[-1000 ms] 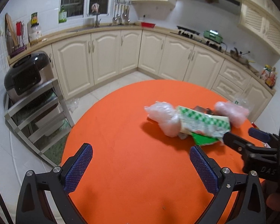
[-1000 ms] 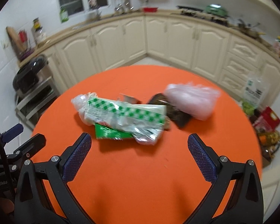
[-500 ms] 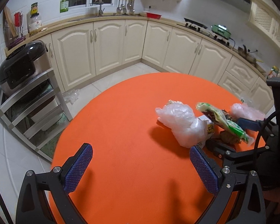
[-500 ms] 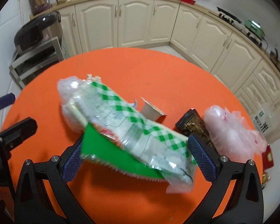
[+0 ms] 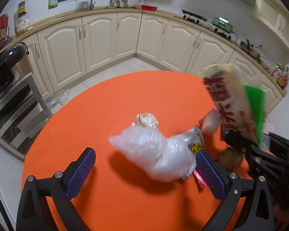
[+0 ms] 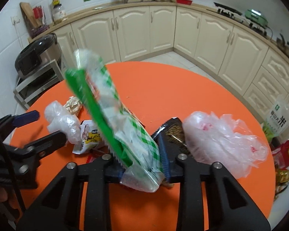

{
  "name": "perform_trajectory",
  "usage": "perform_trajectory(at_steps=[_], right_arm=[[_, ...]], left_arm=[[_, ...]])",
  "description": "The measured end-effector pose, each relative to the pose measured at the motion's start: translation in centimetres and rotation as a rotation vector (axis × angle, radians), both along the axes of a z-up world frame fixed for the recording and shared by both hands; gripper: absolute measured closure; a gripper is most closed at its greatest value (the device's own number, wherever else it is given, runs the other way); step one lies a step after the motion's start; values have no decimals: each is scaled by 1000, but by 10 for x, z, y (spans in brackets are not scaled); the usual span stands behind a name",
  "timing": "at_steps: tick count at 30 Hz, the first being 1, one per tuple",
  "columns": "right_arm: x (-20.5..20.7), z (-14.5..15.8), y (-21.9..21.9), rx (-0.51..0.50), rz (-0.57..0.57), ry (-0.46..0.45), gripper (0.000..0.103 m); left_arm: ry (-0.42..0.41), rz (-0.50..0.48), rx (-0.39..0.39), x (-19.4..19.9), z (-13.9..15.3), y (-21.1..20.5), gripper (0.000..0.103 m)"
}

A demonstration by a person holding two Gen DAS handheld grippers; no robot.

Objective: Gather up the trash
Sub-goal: 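Grasp the green-checked bag with the right tool while the left grasps a clear bag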

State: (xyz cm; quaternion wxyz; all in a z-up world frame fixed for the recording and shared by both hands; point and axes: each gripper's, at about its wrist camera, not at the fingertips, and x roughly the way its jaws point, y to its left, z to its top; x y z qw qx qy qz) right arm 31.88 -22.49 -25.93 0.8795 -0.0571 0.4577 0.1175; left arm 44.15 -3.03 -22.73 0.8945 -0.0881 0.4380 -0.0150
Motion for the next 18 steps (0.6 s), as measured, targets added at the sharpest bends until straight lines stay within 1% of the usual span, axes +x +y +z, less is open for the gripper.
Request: perform_trajectory(at_steps=[1, 2, 3, 4, 6, 9, 14, 18], right_arm=[[0, 0, -1, 5, -1, -1, 79], [0, 1, -2, 9, -3, -2, 81], [-1, 1, -2, 15, -7, -7, 83], [-3, 2, -3, 22, -10, -12, 86], [-6, 5, -6, 48, -18, -22, 90], [-11, 8, -12, 84, -18, -20, 90], [-27, 10, -15, 123, -30, -27, 90], [-46, 17, -15, 154, -29, -42, 90]], left_arm=[[6, 5, -1, 7, -4, -1, 7], [14, 7, -7, 13, -7, -1, 16], [23, 5, -27, 19, -10, -1, 35], [18, 11, -36, 23, -11, 1, 36], [6, 6, -63, 25, -11, 4, 43], [-12, 0, -84, 23, -14, 15, 51], [-51, 3, -102, 4, -15, 36, 54], [-100, -7, -84, -18, -8, 45, 56]])
